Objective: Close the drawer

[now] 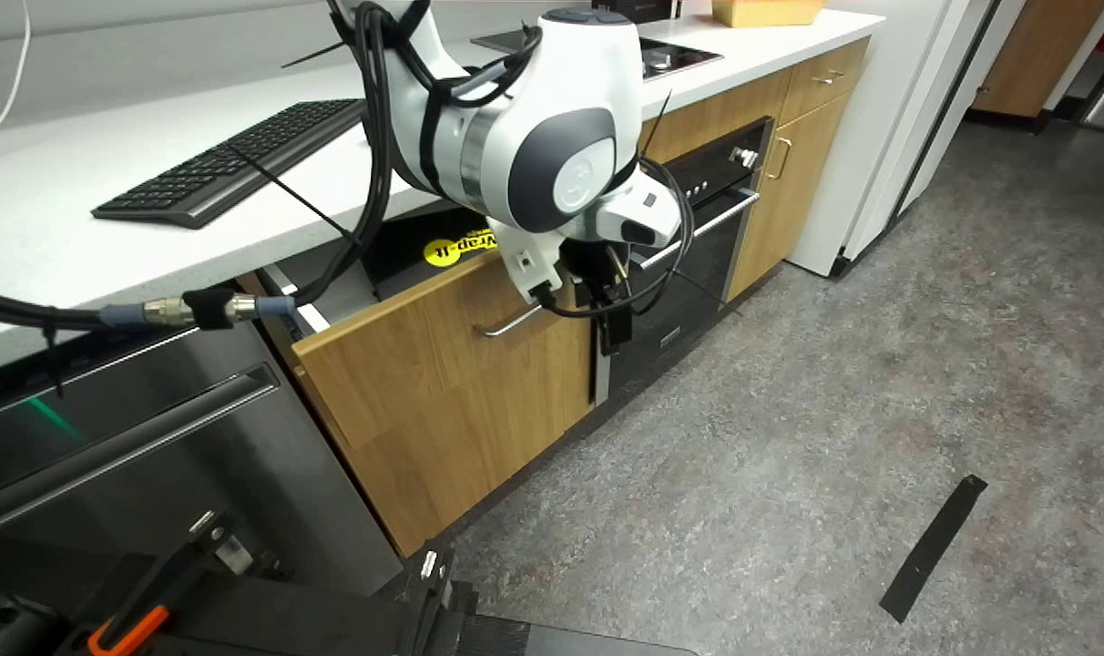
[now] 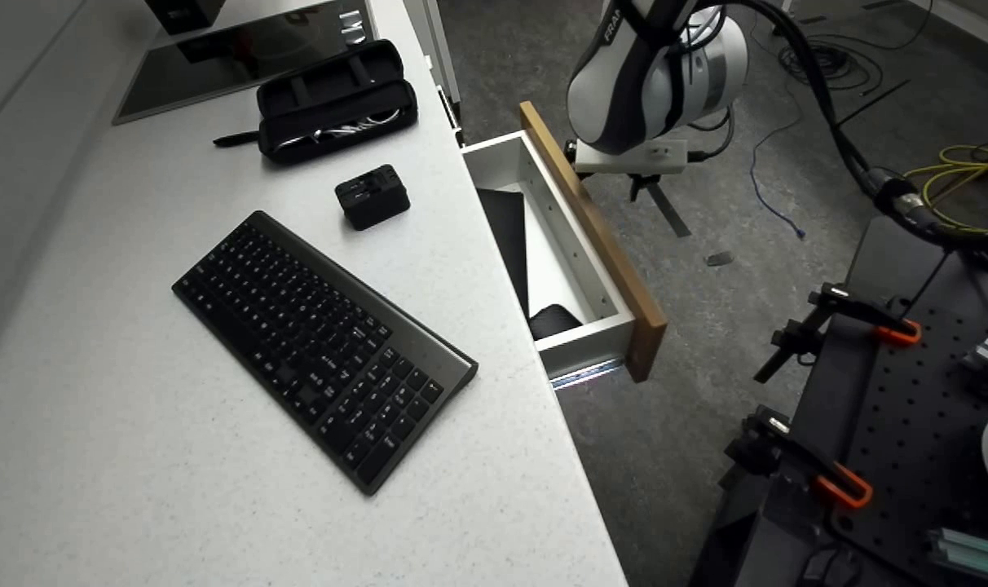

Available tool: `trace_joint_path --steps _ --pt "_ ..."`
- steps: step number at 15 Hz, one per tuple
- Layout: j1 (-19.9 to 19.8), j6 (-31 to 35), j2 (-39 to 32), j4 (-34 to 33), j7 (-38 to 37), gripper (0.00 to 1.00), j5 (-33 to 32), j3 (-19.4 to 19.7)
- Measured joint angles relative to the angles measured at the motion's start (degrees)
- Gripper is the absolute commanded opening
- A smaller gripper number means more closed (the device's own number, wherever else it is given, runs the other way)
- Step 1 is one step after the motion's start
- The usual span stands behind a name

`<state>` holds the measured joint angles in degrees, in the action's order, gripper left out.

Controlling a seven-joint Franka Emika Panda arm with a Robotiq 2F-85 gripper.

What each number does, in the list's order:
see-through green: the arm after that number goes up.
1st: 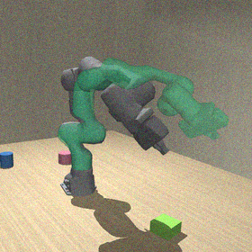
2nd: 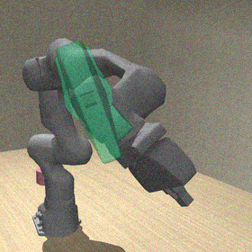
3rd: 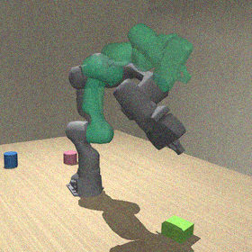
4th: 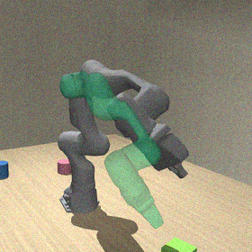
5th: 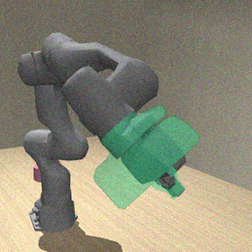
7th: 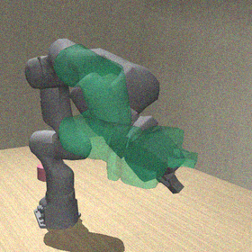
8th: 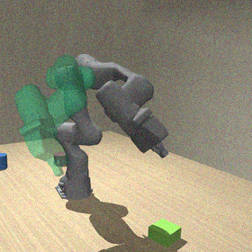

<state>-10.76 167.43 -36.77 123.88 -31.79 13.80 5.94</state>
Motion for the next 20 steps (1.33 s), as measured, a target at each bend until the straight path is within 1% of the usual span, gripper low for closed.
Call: trace_joint_path --steps 3,5,8,16,18,20 --pt "0.08 -1.91 -0.46 -2.38 2.35 1.0 2.07 -3.41" --pt "0.54 -3.82 -0.87 -4.13 2.87 1.0 2.51 -4.83" --pt "1.66 -5.87 -1.64 -6.05 2.98 1.0 2.52 -5.37" --pt "2.09 -5.9 -1.98 -6.43 3.24 1.0 2.67 -5.04" --pt "2.08 -5.89 -2.42 -6.97 3.53 1.0 3.31 -5.26" --pt "1.58 -6.03 -3.21 -8.03 4.96 1.0 5.05 -6.36"
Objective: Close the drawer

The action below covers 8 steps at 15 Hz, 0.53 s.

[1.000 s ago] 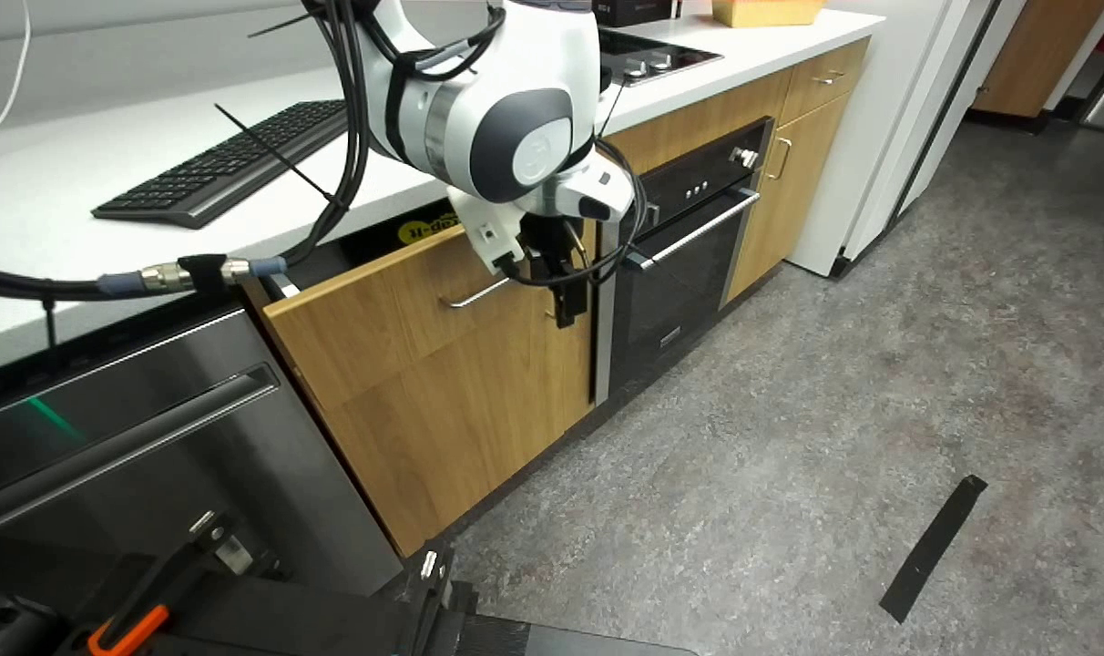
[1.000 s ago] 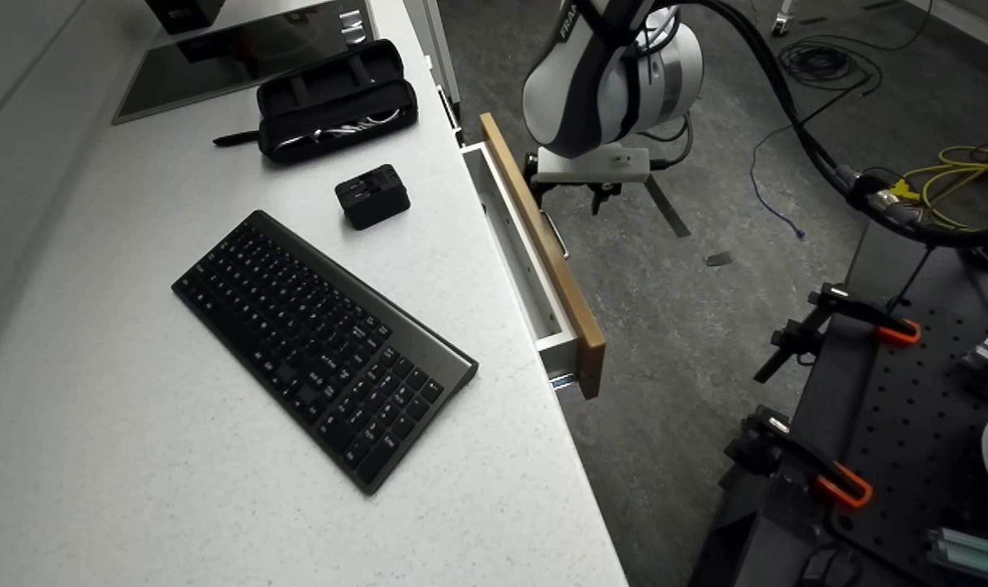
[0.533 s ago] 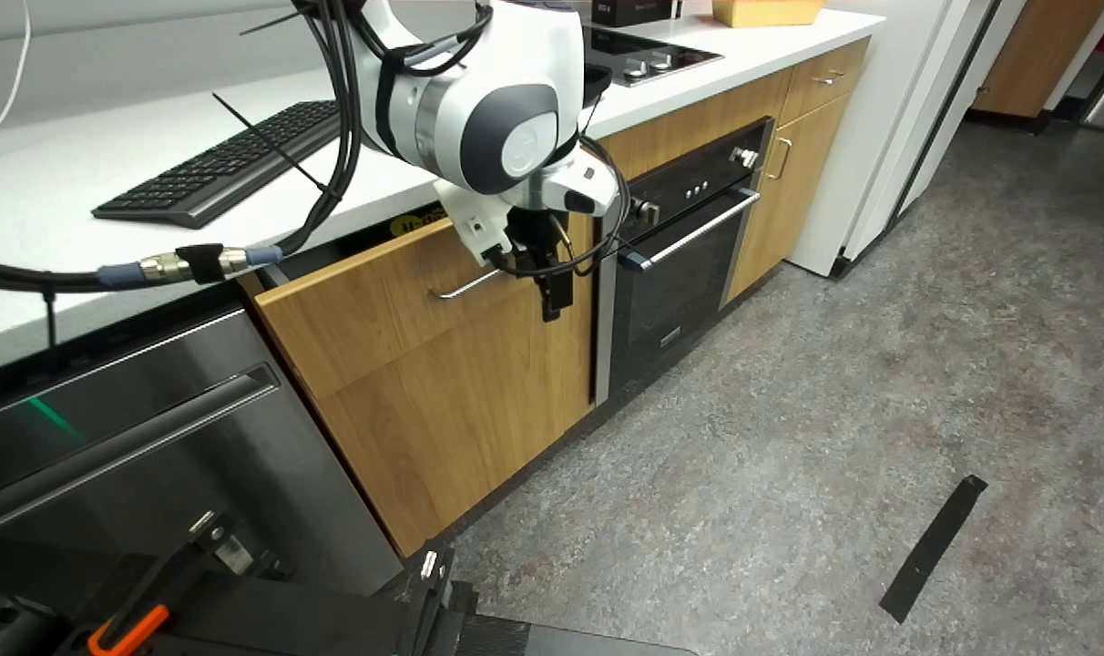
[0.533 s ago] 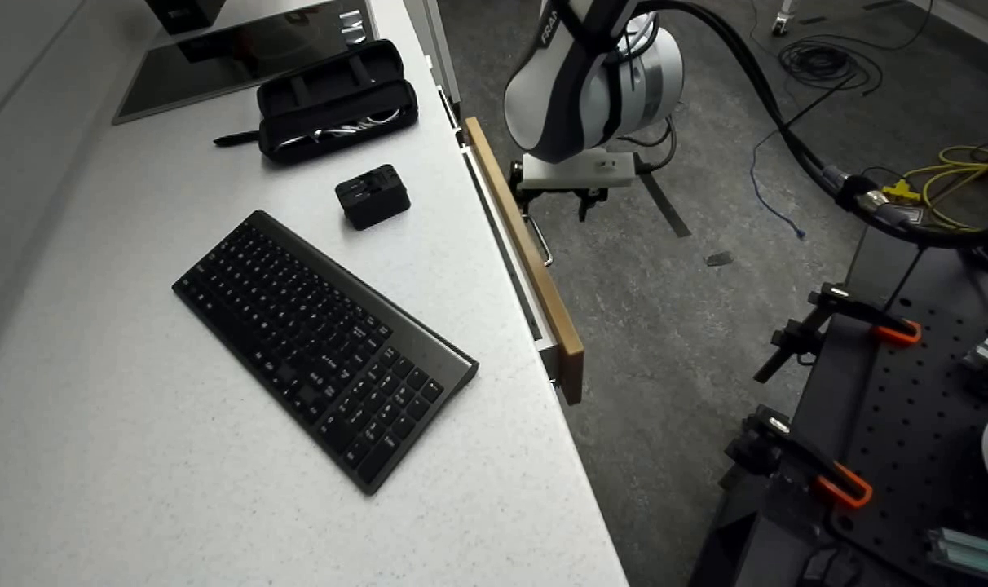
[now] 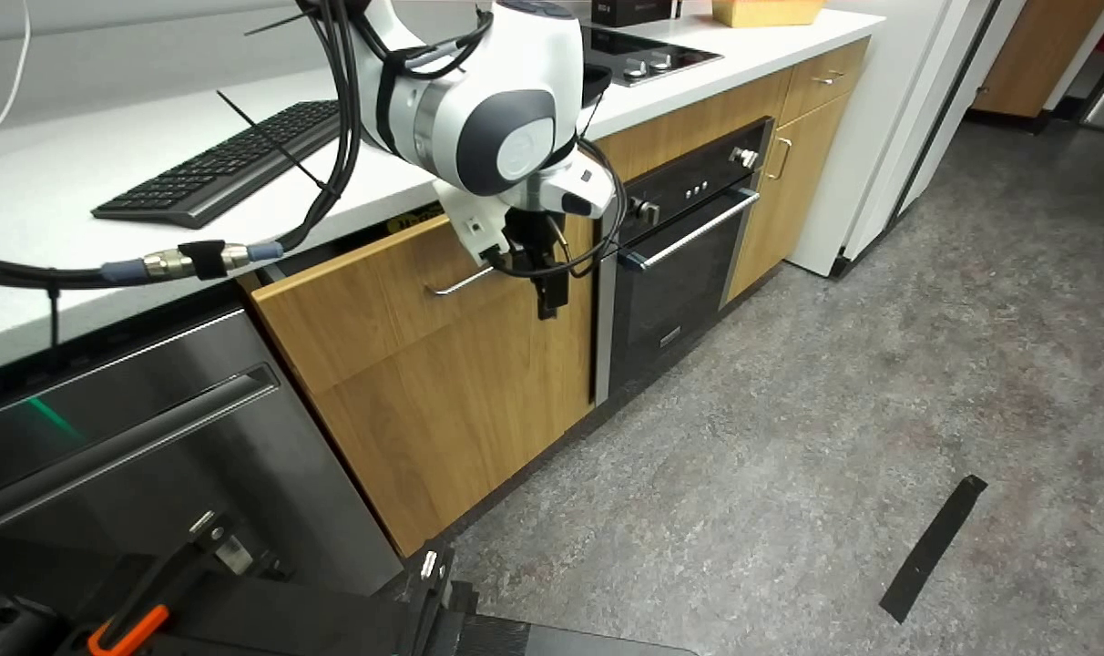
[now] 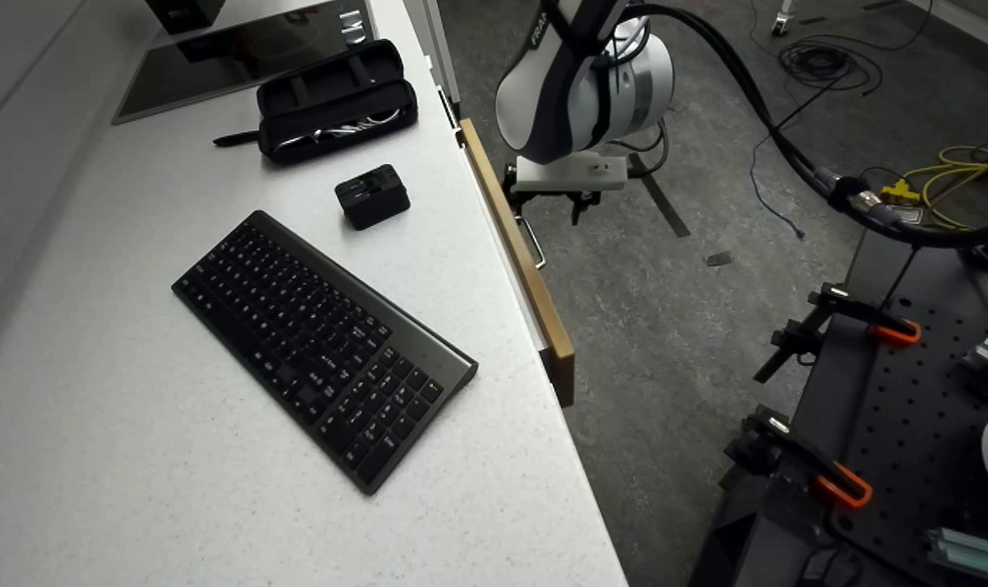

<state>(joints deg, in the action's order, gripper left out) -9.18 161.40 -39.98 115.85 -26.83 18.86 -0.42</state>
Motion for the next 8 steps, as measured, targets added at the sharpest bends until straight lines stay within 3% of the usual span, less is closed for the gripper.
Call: trace_joint_path --steps 8 --pt "-0.58 -1.83 -2.85 -5.04 4.61 1.0 3.45 -4.43"
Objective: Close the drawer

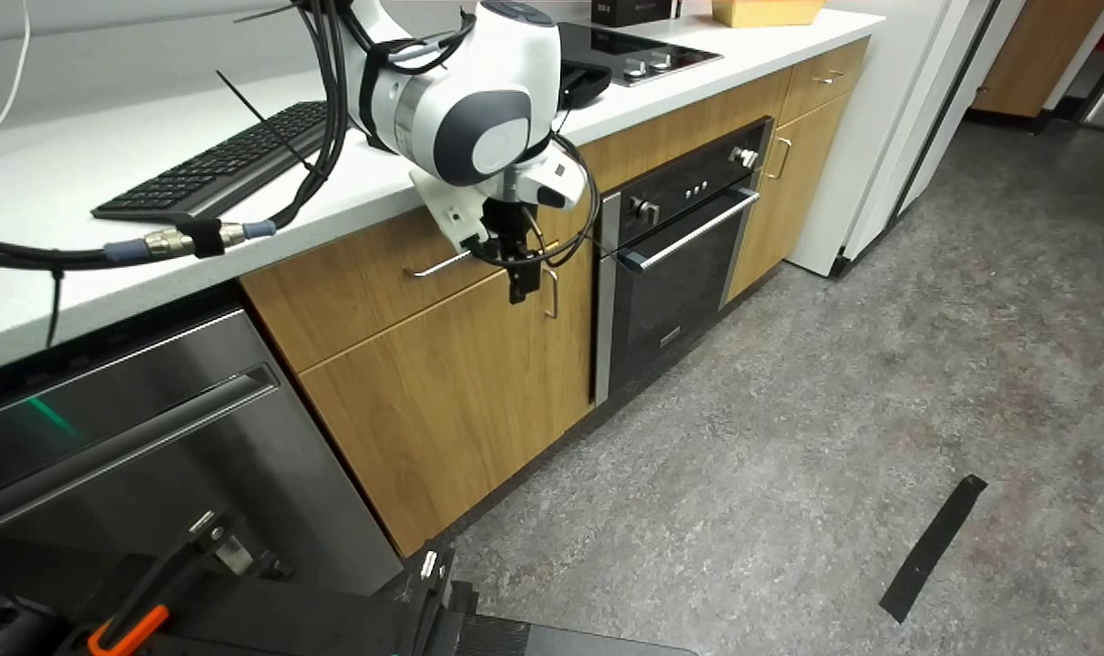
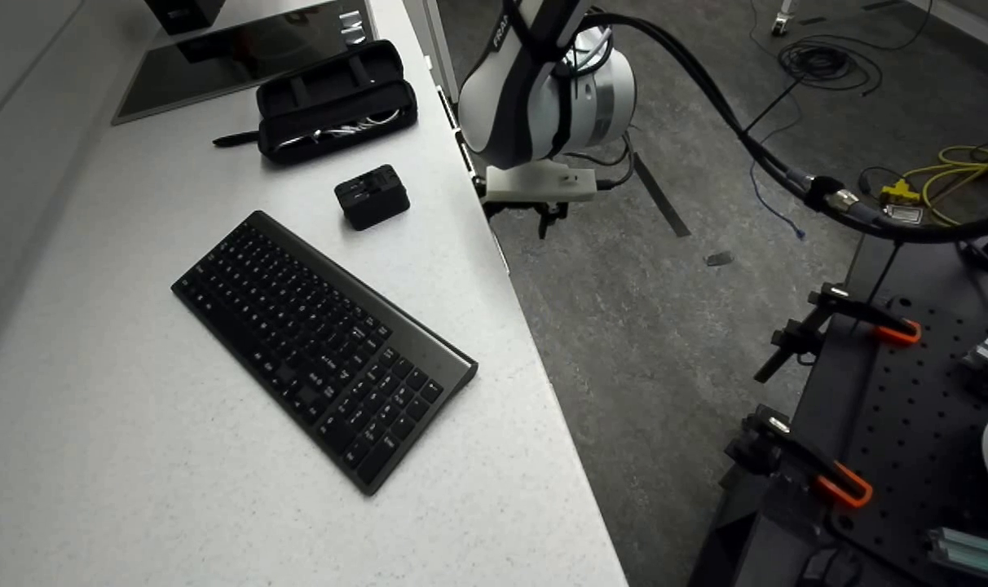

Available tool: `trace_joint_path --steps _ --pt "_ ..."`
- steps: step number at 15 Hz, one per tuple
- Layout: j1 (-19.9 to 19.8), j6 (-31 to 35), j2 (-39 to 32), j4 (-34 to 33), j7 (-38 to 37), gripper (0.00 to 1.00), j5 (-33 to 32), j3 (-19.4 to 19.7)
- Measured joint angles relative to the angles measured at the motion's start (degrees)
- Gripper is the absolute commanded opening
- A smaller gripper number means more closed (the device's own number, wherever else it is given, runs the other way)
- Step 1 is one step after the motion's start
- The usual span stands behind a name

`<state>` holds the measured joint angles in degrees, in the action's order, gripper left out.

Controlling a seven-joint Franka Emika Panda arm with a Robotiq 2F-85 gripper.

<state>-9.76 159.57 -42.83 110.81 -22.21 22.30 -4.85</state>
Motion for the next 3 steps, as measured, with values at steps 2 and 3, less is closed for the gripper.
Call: trace_joint_path --steps 2,3 --pt "0.23 -1.06 -0.01 -0.24 0.06 1.0 0.0 0.31" --pt "0.23 -1.23 -0.01 -0.29 0.06 1.0 0.0 0.34"
